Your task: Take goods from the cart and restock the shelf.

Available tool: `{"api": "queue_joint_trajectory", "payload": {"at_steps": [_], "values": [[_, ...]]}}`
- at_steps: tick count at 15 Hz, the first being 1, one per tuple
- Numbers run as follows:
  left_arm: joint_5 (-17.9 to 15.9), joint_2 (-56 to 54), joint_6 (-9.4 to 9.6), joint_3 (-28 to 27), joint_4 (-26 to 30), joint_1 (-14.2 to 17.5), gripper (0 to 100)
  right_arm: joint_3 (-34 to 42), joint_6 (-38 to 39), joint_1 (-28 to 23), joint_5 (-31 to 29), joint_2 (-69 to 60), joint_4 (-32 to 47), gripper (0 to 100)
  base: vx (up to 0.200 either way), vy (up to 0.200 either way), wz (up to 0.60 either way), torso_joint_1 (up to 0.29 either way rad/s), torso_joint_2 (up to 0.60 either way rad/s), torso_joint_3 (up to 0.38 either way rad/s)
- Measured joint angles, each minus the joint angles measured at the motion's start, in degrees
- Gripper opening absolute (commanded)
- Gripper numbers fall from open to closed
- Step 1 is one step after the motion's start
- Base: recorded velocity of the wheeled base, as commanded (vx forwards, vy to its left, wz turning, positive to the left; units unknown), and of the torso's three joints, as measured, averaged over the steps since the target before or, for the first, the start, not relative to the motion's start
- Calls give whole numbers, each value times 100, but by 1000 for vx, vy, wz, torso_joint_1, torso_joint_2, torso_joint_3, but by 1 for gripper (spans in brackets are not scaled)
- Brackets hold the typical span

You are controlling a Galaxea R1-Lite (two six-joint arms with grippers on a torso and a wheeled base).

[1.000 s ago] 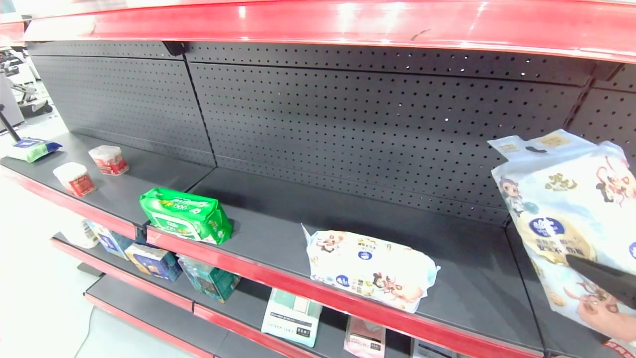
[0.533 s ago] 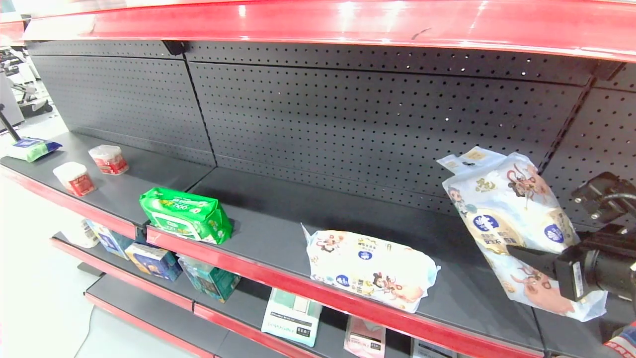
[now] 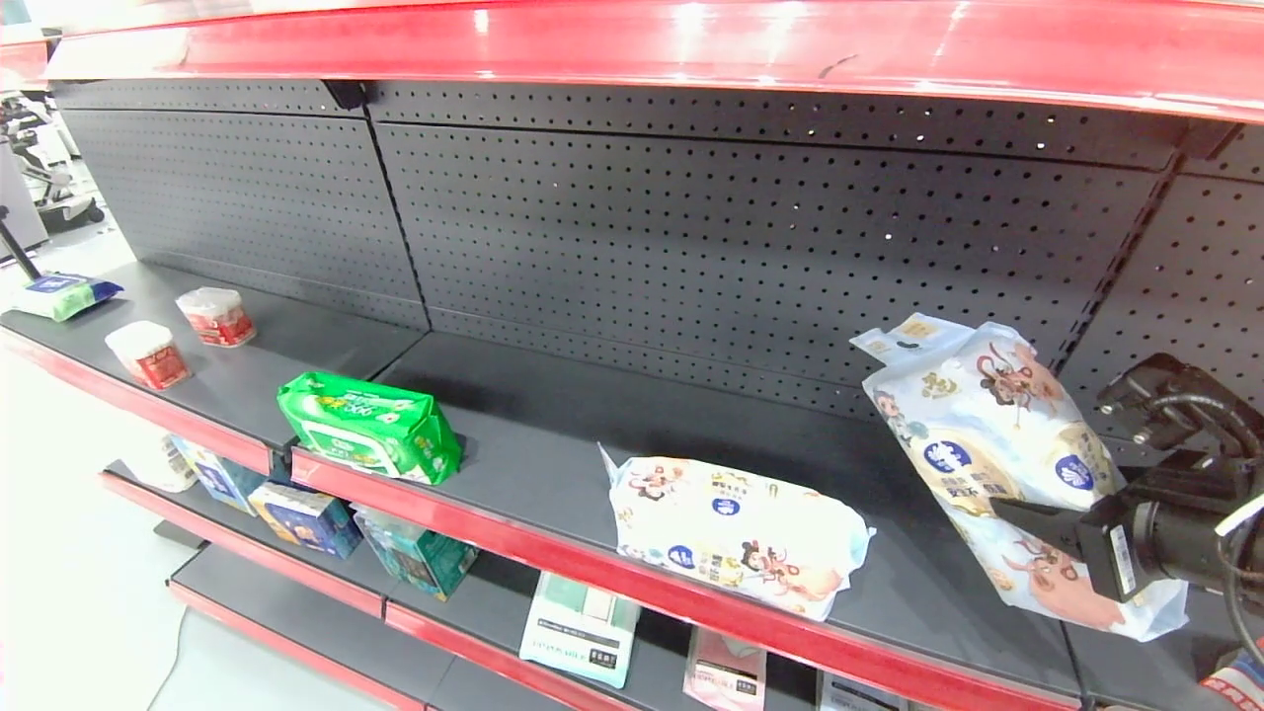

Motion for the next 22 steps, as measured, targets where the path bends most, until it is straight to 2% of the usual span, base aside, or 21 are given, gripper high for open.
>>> {"api": "queue_joint_trajectory", "payload": {"at_steps": [3,4,5,6,9,11,12,17,22], "values": [[41,12,28,12,1,499,100,56,-7,-7,-1,-6,-1,0,0,0,0,0,0,0],[-68,-90,33,12,1,601,100,67,-7,-9,-1,-6,-1,0,0,0,0,0,0,0],[-356,-222,61,17,0,642,100,80,-7,-9,0,-4,-1,0,0,0,0,0,0,0],[-591,-339,105,26,-5,664,100,91,-16,-9,-1,2,2,0,0,0,0,0,0,0],[-622,-514,156,26,11,689,100,124,-27,-9,-1,29,2,0,0,0,0,0,0,0],[-701,-630,516,59,50,724,100,157,-33,-9,0,35,-1,0,0,0,0,0,0,0],[-763,-663,567,67,66,730,100,179,-33,-7,0,38,0,0,0,0,0,0,0,0],[-842,-713,558,72,74,736,100,278,-33,-9,-9,20,0,0,0,0,0,0,0,0],[-846,-718,562,74,68,736,100,69,-189,-9,13,269,-1,0,0,0,0,0,0,0]]}}
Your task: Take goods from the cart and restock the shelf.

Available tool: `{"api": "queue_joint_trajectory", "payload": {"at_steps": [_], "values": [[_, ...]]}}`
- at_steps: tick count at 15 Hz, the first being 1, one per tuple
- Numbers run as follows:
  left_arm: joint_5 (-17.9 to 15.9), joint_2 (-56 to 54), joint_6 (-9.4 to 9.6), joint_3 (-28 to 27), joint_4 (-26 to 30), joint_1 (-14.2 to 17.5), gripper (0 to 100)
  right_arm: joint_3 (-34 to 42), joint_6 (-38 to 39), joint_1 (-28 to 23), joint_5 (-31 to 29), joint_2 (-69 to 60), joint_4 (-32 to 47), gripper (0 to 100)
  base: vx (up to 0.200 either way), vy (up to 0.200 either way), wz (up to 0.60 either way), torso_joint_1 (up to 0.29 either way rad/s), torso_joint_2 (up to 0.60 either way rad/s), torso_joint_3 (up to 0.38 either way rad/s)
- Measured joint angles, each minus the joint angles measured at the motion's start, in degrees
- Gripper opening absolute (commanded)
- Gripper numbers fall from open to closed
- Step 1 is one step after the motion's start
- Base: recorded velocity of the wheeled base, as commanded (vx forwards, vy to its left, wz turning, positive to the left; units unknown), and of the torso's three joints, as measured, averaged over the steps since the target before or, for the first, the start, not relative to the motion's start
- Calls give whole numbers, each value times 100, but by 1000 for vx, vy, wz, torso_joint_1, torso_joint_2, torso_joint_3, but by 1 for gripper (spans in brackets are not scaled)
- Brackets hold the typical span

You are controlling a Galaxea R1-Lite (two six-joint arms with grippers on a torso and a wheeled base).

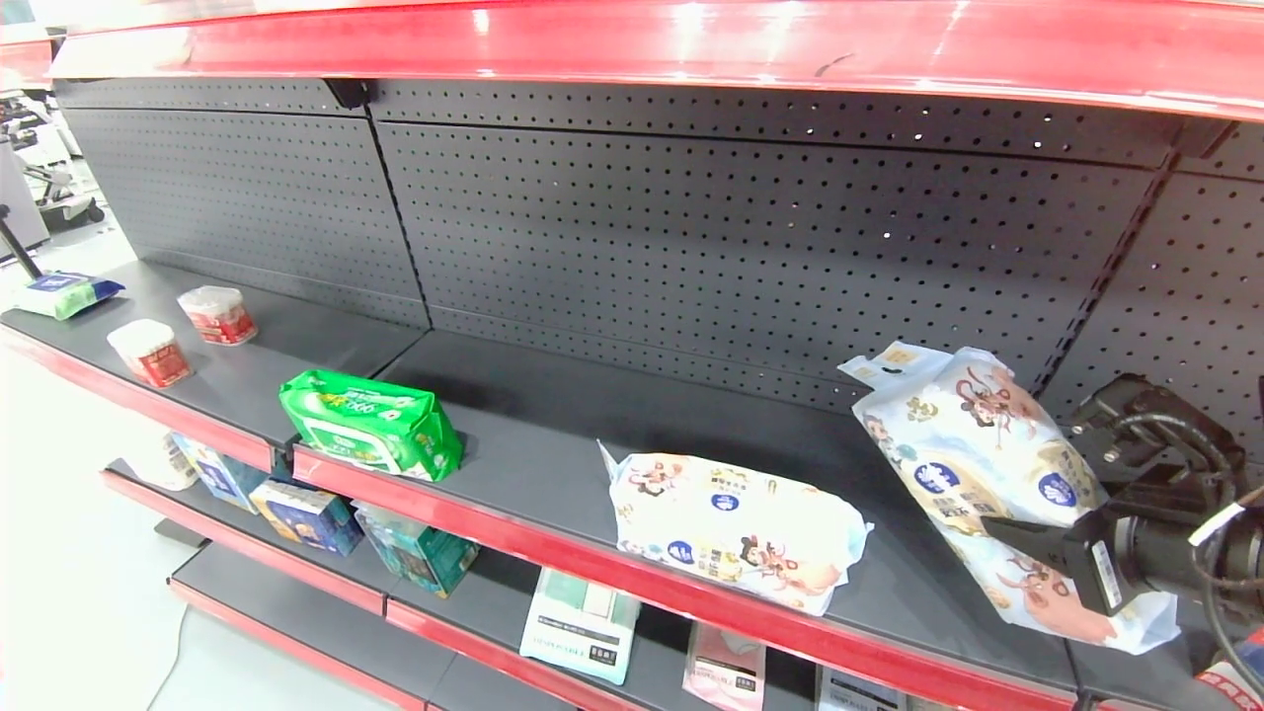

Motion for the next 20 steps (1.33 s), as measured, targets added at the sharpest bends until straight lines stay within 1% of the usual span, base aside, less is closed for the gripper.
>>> {"api": "queue_joint_trajectory", "payload": {"at_steps": [2,4,6,9,12,14,17,20], "values": [[2,0,0,0,1,0,100,-188,-123,-5,145,282,-112,0,0,0,0,0,0,0],[6,-1,2,0,1,0,100,-455,-276,-60,369,657,-399,0,0,0,0,0,0,0],[2,-1,0,0,1,0,100,-879,-536,-145,627,1089,-462,0,0,0,0,0,0,0],[0,-1,0,0,0,0,100,-1534,-714,-204,891,1693,-473,0,0,0,0,0,0,0],[0,-1,0,0,1,0,100,-1969,-1045,-184,963,2247,-451,0,0,0,0,0,0,0],[2,-1,0,0,0,0,100,-2231,-1103,-179,1084,2528,-308,0,0,0,0,0,0,0],[2,-1,0,0,1,0,100,-2586,-1169,-184,1114,2873,-218,0,0,0,0,0,0,0],[2,-1,0,0,1,0,100,-2793,-1179,-32,1100,3151,-196,0,0,0,0,0,0,0]]}}
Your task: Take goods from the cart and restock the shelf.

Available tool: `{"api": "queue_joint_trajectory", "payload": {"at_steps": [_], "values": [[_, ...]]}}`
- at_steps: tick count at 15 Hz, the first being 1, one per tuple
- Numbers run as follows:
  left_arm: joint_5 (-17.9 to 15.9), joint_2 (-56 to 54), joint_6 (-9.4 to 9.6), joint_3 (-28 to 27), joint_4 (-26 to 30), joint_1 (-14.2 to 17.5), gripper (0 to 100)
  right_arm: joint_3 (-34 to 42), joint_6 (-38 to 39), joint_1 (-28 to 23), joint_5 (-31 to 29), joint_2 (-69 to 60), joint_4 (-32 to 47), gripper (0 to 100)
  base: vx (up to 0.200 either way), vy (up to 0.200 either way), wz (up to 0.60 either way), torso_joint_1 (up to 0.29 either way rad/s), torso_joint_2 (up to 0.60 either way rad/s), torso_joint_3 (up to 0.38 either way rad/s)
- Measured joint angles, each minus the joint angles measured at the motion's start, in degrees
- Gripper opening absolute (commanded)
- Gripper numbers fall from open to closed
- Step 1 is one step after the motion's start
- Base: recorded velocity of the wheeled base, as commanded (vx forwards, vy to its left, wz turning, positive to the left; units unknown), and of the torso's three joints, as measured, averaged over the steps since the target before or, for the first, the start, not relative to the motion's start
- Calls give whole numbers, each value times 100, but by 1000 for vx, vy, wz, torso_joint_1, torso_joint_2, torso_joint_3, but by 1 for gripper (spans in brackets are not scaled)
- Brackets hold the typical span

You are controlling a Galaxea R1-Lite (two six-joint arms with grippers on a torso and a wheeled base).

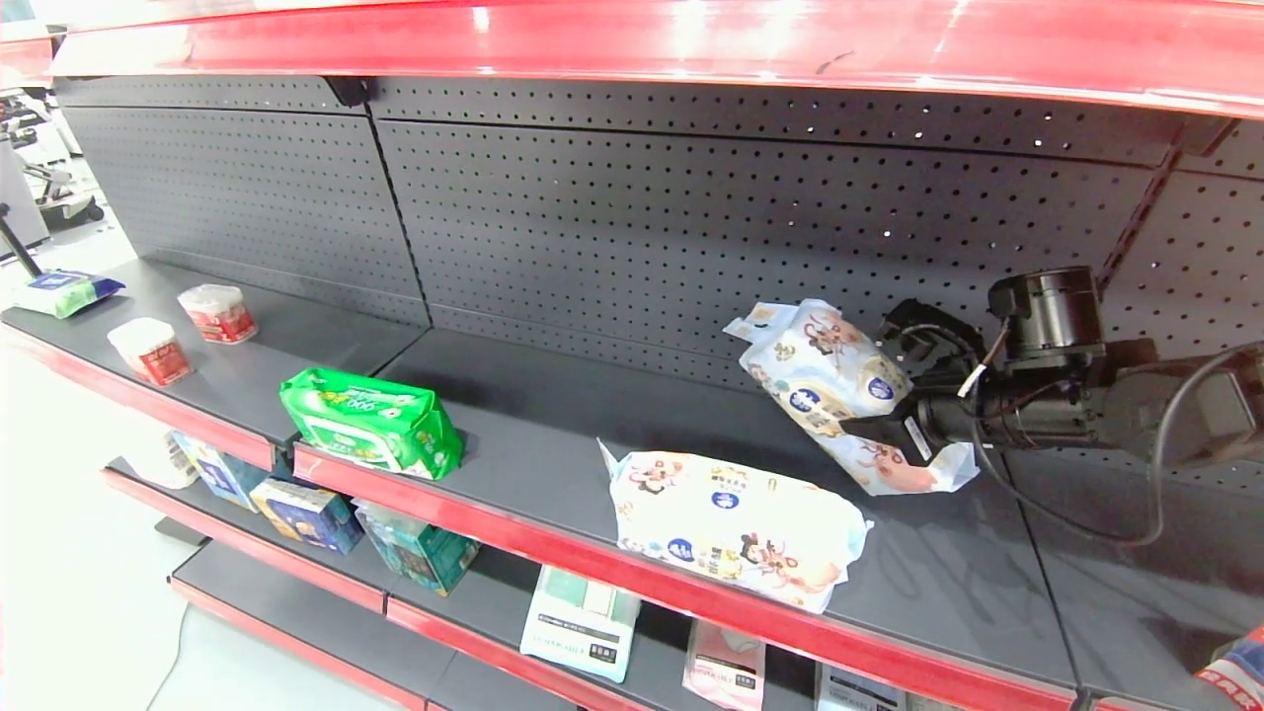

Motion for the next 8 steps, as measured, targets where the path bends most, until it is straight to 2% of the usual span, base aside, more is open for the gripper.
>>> {"api": "queue_joint_trajectory", "payload": {"at_steps": [8], "values": [[-2,0,0,0,-1,0,100,-261,-118,433,-87,405,13,0,0,0,0,0,0,0]]}}
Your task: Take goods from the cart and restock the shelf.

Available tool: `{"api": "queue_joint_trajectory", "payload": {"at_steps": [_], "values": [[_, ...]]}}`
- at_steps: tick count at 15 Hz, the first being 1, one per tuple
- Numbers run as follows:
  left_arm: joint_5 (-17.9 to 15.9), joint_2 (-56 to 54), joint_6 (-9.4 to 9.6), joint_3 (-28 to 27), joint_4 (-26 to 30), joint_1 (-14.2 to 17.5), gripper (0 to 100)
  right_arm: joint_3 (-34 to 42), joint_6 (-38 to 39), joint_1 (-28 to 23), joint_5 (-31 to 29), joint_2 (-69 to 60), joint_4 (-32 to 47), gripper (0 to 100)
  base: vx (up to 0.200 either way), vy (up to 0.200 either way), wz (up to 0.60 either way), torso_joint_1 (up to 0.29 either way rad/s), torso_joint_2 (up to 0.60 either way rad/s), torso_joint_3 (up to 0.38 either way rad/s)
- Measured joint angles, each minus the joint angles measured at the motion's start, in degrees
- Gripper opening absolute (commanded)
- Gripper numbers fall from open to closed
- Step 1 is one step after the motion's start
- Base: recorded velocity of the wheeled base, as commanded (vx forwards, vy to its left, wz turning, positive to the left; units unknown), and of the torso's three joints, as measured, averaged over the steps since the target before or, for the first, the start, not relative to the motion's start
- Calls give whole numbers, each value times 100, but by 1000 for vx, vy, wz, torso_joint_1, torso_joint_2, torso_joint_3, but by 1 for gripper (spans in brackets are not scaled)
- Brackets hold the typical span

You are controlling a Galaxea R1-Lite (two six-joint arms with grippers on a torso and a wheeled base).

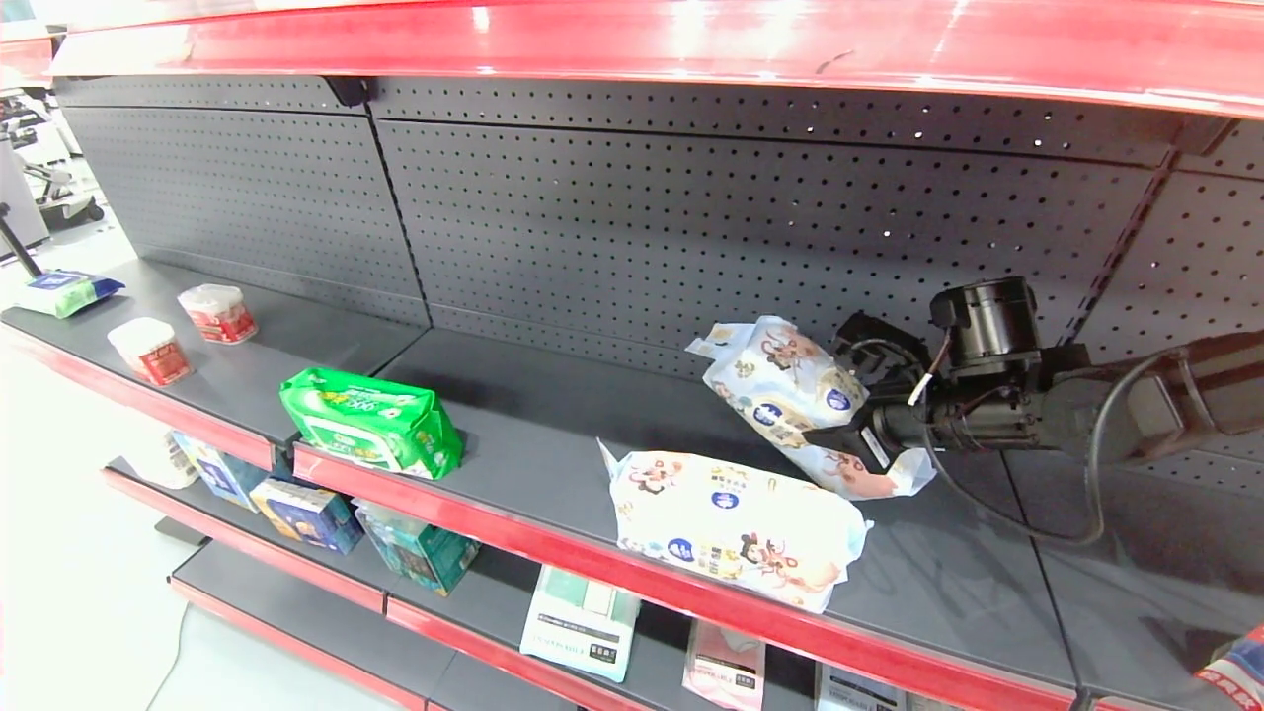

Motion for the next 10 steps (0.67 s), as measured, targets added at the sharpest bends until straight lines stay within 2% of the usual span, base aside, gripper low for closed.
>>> {"api": "queue_joint_trajectory", "payload": {"at_steps": [1,2,10], "values": [[0,0,0,0,1,0,100,-10,-17,32,-11,24,0,0,0,0,0,0,0,0],[2,0,0,0,1,0,100,-21,-22,49,-15,46,-2,100,0,0,0,0,0,0],[0,0,0,0,1,0,100,-127,-39,84,-138,190,-24,100,0,0,0,0,0,0]]}}
